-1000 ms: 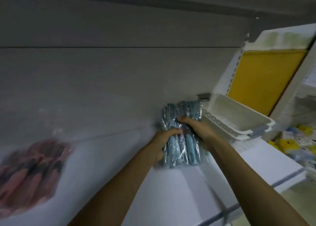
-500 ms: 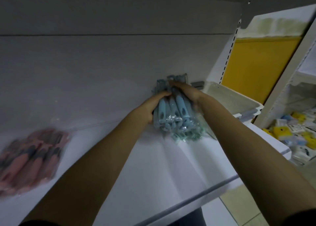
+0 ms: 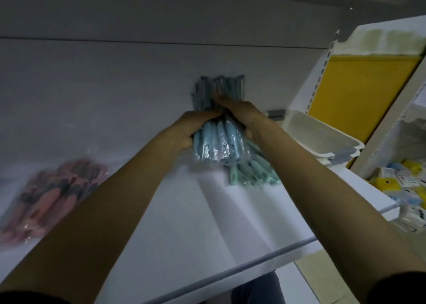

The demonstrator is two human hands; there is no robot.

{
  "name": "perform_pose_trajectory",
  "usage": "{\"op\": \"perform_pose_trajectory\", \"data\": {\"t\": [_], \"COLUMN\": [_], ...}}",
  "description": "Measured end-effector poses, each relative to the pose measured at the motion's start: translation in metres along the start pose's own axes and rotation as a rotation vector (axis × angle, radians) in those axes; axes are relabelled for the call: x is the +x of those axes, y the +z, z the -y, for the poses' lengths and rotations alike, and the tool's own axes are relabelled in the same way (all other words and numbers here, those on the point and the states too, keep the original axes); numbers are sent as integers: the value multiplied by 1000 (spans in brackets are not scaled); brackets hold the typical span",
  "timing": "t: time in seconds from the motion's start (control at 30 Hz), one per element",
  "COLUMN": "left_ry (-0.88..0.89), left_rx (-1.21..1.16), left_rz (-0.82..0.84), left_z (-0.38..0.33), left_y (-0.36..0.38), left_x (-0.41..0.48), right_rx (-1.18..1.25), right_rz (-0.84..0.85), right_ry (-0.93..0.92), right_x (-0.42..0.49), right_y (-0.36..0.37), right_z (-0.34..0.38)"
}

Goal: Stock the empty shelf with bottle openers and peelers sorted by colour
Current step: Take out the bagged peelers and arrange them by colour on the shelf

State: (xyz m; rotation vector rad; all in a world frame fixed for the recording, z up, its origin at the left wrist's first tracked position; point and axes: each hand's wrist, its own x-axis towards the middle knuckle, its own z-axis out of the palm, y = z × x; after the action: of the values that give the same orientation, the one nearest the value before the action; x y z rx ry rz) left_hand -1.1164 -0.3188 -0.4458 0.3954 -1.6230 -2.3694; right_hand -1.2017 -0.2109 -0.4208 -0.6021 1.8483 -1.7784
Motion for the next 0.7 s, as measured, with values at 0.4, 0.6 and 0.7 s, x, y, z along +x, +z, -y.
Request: {"op": "perform_pose_trajectory", "data": {"t": [0.4, 0.6, 0.7], "left_ry": [516, 353, 92], "left_rx": [276, 458, 467], "left_rz": [-328, -549, -522], "left_z": [78, 80, 73], "left_y": [-105, -113, -124], "left_x": [-96, -92, -81], "right_rx": [158, -85, -72], "right_rz": [275, 194, 307], "right_ry": [-324, -87, 268], "right_x": [-55, -33, -18], "right_y": [105, 125, 131], "right_z": [-99, -101, -100]}}
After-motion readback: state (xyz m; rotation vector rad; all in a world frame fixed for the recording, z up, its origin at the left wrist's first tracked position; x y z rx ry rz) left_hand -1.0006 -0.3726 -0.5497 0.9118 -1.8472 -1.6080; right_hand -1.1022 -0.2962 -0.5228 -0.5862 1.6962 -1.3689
